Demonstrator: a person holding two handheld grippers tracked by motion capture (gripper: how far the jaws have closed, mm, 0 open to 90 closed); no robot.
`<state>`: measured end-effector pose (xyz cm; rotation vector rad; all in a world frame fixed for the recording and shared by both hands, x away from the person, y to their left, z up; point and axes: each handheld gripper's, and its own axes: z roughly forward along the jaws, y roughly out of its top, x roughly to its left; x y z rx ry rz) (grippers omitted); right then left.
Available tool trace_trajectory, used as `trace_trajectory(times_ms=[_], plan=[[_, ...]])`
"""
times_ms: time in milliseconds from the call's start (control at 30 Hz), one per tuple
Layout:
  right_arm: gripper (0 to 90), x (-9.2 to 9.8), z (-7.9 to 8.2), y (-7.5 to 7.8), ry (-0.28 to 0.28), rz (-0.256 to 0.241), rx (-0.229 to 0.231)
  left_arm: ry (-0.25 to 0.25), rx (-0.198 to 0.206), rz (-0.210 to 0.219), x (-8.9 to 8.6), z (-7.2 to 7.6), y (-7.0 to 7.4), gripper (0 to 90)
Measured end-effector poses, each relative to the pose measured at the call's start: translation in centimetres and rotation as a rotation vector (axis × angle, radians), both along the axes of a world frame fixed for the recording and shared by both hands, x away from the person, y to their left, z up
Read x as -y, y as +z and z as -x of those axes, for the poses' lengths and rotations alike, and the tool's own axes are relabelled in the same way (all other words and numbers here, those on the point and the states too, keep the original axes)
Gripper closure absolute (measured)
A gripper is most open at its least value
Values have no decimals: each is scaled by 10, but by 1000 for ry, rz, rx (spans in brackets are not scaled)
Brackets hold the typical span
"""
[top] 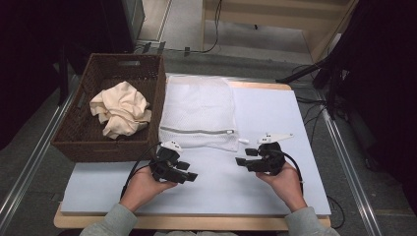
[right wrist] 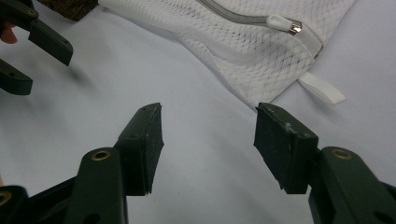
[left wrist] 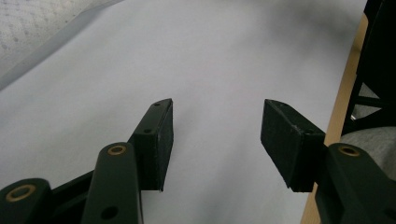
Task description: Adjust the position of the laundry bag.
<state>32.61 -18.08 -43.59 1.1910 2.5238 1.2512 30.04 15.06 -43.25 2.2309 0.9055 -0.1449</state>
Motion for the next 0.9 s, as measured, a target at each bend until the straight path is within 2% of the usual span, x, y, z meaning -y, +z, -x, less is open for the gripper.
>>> trace_trajectory(times_ms=[233,333,400,500,600,833,900], plan=[[414,0,-1,-1,-11,22,0,-8,-4,-17,0,0,-1,427],[414,0,-2,-1,-15,24,-2,-1,1,-3,0,1,0,417],[415,0,-2,-1,-16,26,-3,-5,10,6,-1,0,0,400],[427,0,-2,-1,-16,23,-9,4,32,-17,-1,1,-1,347],[435,1,-3,0,-17,15,-24,6,26,-18,-1,1,-1,348],[433,2,-4,-1,-24,17,-21,-11,33,-25,1,3,-2,356],[433,2,-5,-1,-24,3,-31,-10,28,-26,2,3,-2,357]])
